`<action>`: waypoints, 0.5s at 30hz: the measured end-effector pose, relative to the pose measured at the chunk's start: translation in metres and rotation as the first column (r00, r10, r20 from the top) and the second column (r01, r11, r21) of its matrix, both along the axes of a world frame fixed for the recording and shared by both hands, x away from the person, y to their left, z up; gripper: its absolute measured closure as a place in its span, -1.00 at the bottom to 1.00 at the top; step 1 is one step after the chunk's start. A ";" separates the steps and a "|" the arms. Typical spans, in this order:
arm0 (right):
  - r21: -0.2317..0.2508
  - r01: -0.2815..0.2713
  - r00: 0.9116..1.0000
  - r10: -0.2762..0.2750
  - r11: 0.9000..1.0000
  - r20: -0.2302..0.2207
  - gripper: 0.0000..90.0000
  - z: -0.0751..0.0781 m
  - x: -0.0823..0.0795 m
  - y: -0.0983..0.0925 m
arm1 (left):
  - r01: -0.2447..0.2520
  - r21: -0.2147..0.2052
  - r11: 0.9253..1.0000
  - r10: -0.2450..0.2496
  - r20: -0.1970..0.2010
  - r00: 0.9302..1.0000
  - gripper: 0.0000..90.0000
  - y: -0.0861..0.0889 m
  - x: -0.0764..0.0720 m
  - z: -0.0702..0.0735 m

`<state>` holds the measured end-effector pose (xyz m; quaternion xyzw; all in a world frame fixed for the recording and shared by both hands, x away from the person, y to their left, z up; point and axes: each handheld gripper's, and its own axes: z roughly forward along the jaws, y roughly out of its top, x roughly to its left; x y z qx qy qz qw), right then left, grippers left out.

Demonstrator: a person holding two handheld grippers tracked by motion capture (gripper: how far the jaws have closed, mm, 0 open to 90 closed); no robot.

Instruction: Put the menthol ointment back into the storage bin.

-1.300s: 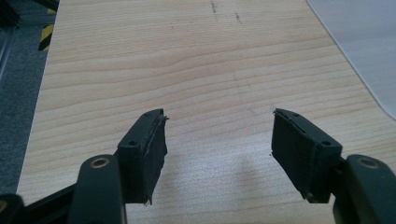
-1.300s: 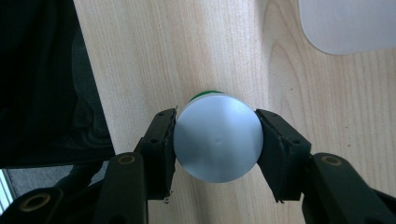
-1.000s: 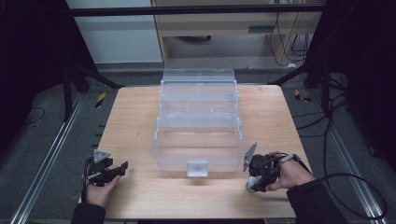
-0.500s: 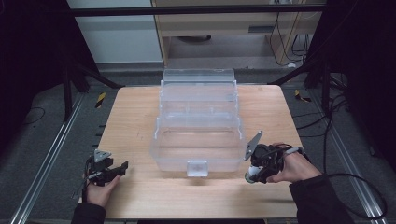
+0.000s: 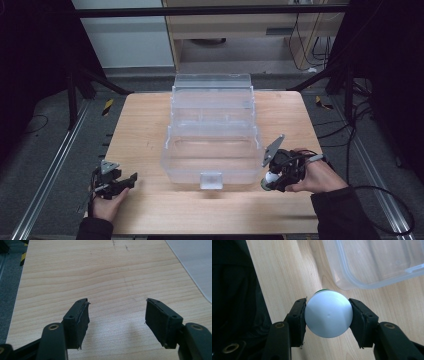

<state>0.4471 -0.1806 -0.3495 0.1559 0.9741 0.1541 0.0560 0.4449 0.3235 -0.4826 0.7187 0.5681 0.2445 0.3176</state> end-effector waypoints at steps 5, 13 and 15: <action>0.023 0.008 1.000 -0.008 1.000 0.007 0.12 0.011 0.003 0.000 | -0.001 0.000 1.000 0.001 -0.001 1.000 -0.22 0.000 0.000 0.000; 0.026 0.014 1.000 -0.014 1.000 0.004 0.12 0.022 0.010 0.005 | -0.001 -0.003 1.000 0.001 0.000 1.000 -0.22 0.001 0.000 0.000; 0.024 0.016 1.000 -0.016 1.000 -0.002 0.12 0.024 0.011 0.006 | 0.000 -0.003 1.000 0.000 -0.002 1.000 -0.22 0.001 0.000 0.000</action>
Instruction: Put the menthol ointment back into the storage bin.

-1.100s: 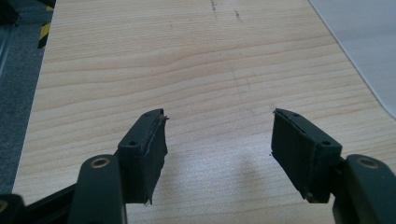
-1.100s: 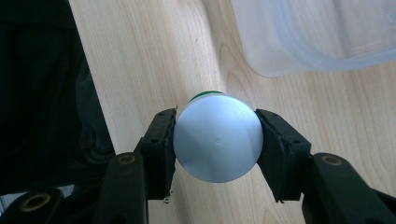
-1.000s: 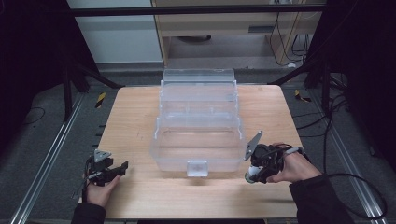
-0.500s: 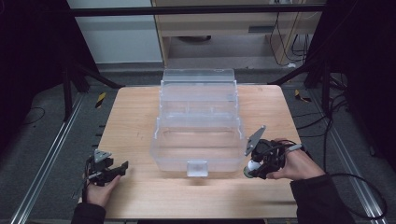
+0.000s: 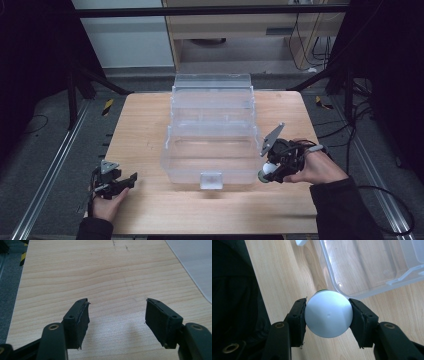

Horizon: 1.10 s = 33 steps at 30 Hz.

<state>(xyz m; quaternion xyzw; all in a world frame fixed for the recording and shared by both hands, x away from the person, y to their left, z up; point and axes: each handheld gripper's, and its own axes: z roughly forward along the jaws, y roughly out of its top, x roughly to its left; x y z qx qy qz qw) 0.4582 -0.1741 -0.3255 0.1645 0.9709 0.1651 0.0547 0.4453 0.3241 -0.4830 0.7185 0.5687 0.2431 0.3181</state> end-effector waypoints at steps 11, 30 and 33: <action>0.019 0.007 1.000 -0.007 1.000 -0.001 0.12 0.013 0.015 0.004 | -0.002 -0.001 1.000 0.002 0.001 1.000 -0.22 0.000 0.000 0.000; 0.038 0.005 1.000 -0.005 0.999 0.009 0.12 0.011 0.049 0.019 | -0.001 -0.003 1.000 0.001 0.004 1.000 -0.22 0.000 0.000 0.001; 0.027 0.003 1.000 -0.003 1.000 0.008 0.12 0.007 0.055 0.021 | 0.000 -0.004 1.000 0.000 0.005 1.000 -0.22 0.000 0.000 0.001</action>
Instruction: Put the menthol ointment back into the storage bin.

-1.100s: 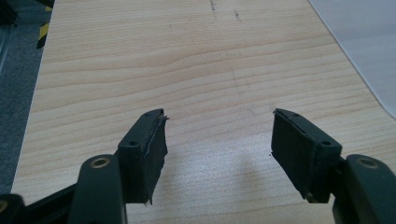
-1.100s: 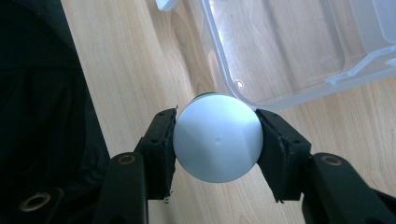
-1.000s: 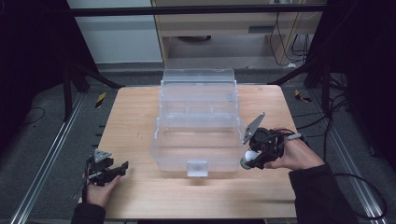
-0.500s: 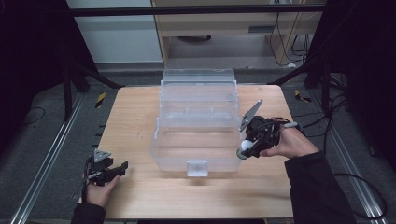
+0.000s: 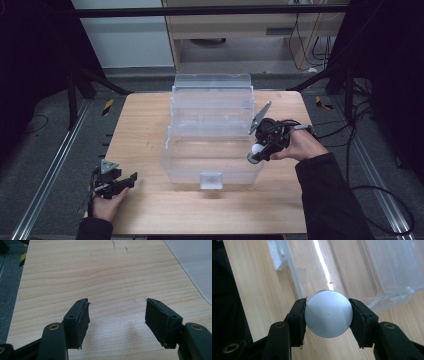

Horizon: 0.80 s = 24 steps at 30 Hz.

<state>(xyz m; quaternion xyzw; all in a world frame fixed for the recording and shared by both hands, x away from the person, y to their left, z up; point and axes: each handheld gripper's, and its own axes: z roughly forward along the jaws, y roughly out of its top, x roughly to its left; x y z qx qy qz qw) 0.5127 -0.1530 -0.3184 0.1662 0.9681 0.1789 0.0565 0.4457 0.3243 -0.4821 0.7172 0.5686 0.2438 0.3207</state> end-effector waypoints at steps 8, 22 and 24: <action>-0.011 0.000 1.000 0.000 1.000 -0.005 0.12 -0.009 0.011 0.005 | 0.001 -0.002 1.000 -0.001 0.001 1.000 -0.22 0.000 0.000 0.000; -0.049 -0.023 1.000 0.023 0.999 -0.014 0.12 -0.033 0.022 0.015 | 0.001 -0.004 1.000 -0.001 0.004 1.000 -0.21 0.001 0.000 0.001; -0.054 -0.023 1.000 0.022 0.998 -0.018 0.12 -0.036 0.022 0.014 | 0.001 -0.003 1.000 -0.001 0.003 1.000 -0.21 0.001 0.000 0.001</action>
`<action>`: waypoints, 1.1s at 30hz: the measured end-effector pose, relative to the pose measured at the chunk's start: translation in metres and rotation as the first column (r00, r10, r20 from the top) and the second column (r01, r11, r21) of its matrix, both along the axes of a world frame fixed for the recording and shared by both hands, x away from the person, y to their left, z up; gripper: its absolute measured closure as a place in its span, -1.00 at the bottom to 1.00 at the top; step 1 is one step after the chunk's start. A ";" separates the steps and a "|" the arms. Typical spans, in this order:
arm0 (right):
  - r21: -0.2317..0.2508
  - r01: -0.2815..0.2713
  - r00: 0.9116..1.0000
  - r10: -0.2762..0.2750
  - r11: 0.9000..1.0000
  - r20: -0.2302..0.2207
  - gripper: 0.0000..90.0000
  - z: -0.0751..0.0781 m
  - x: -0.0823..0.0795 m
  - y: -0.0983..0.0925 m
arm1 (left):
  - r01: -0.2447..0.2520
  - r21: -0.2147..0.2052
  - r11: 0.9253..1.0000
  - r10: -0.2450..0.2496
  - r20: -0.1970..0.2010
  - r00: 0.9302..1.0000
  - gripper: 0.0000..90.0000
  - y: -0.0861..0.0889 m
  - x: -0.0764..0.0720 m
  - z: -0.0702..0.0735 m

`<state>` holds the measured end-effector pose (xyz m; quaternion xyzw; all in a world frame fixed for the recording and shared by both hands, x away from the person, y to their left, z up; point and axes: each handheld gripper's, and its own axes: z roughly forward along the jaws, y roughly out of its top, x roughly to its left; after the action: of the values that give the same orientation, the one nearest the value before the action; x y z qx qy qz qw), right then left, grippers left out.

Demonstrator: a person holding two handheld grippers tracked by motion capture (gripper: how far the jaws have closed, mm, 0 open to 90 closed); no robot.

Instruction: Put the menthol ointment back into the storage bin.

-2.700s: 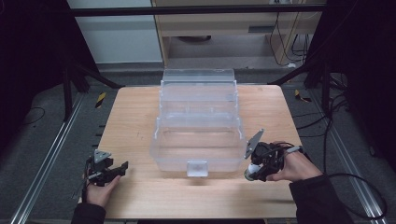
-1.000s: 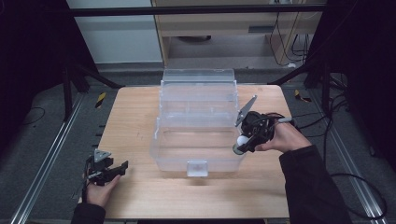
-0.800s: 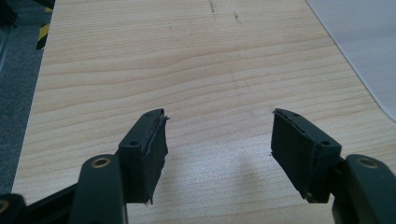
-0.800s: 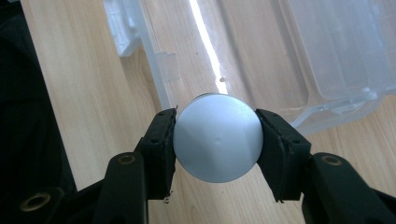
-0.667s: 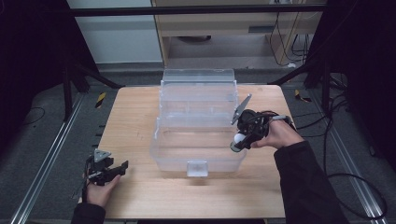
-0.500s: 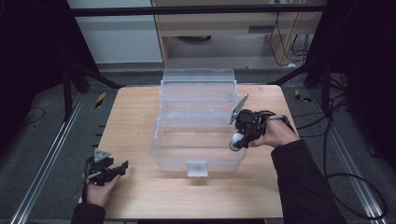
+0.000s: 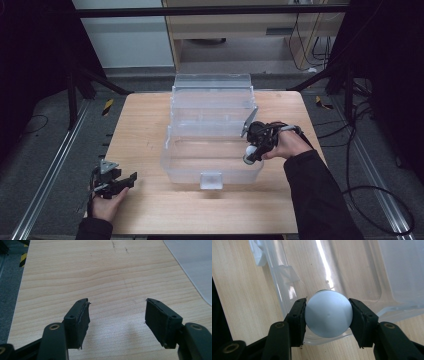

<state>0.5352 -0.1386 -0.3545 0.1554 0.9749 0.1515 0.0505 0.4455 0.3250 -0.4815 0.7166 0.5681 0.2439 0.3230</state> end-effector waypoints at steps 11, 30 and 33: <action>-0.013 0.001 1.000 -0.001 1.000 -0.022 0.12 -0.017 0.003 -0.003 | 0.001 0.002 1.000 -0.001 0.001 1.000 -0.21 0.000 0.000 0.000; -0.035 0.002 0.998 -0.004 0.999 -0.058 0.12 -0.039 0.004 -0.005 | 0.000 0.003 1.000 0.000 0.001 1.000 -0.21 0.000 0.000 0.000; -0.040 0.007 0.998 -0.010 0.999 -0.060 0.12 -0.040 0.004 -0.004 | 0.000 0.003 1.000 0.000 0.001 1.000 -0.21 0.000 0.000 0.000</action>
<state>0.5387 -0.1431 -0.3942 0.1629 0.9781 0.1272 0.0250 0.4456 0.3251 -0.4813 0.7170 0.5675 0.2449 0.3223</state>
